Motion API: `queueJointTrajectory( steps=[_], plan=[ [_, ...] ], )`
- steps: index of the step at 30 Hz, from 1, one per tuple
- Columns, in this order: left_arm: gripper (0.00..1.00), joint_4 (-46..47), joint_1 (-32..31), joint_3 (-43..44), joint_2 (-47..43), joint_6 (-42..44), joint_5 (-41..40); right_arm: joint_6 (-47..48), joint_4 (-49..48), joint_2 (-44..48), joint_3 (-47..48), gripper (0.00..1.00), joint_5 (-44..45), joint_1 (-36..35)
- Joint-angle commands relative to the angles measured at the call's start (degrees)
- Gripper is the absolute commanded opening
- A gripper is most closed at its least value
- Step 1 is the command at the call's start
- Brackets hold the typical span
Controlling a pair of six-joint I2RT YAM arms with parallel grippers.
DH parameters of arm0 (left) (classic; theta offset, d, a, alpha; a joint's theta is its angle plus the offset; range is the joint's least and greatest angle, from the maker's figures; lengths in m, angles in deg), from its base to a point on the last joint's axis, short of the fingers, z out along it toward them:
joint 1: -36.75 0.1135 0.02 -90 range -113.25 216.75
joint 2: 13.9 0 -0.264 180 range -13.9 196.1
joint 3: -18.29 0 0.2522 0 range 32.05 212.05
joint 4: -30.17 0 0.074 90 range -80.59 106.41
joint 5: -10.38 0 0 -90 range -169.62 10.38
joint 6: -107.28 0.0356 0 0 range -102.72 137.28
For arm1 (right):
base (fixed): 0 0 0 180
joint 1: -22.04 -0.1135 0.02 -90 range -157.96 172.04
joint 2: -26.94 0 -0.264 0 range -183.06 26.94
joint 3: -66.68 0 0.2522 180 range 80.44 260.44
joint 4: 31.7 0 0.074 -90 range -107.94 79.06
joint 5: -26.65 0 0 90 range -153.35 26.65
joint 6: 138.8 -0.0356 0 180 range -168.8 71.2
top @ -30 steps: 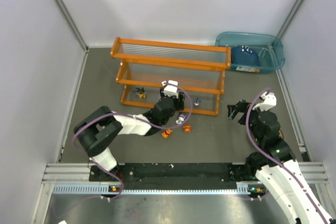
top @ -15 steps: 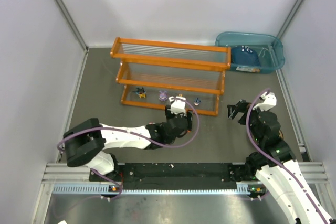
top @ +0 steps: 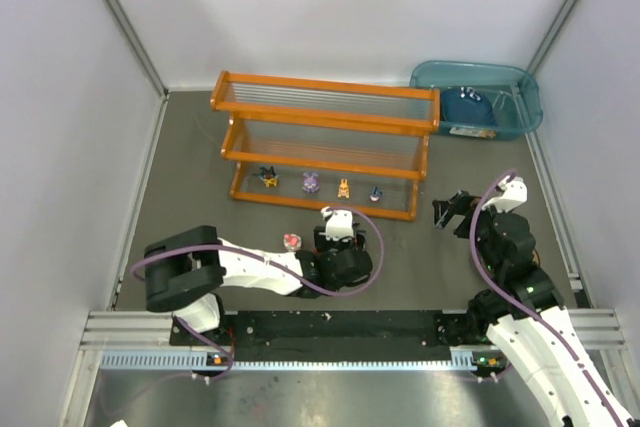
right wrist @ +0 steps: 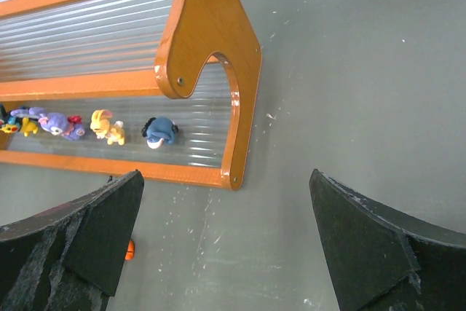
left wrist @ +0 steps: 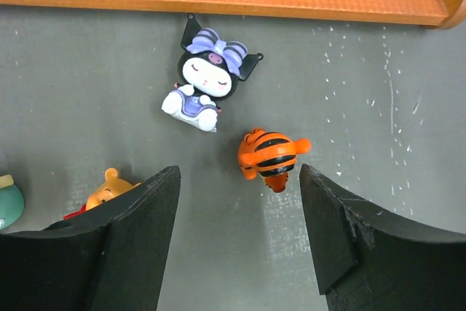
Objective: Place and organize the plastic toys onto the shelf
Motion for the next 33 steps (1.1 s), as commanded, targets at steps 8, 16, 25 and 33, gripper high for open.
queueJointTrajectory(
  steps=[8, 16, 25, 33],
  plan=[
    [0.73, 2.90, -0.23, 2.21, 2.08, -0.88, -2.76, -0.25, -0.36, 0.81, -0.03, 0.99, -0.24, -0.51],
    [0.73, 5.98, -0.23, 3.97, 4.80, 1.05, -2.67, -0.17, -0.36, 0.81, -0.03, 0.99, -0.15, -0.51],
    [0.62, 6.51, -0.14, 4.94, 6.74, 1.49, -3.02, -0.08, -0.36, 0.72, -0.03, 0.99, 0.02, -0.51],
    [0.42, 7.30, 0.29, 5.46, 7.88, 2.72, -3.02, -0.17, -0.36, 0.72, -0.03, 0.99, 0.11, -0.51]
  ],
)
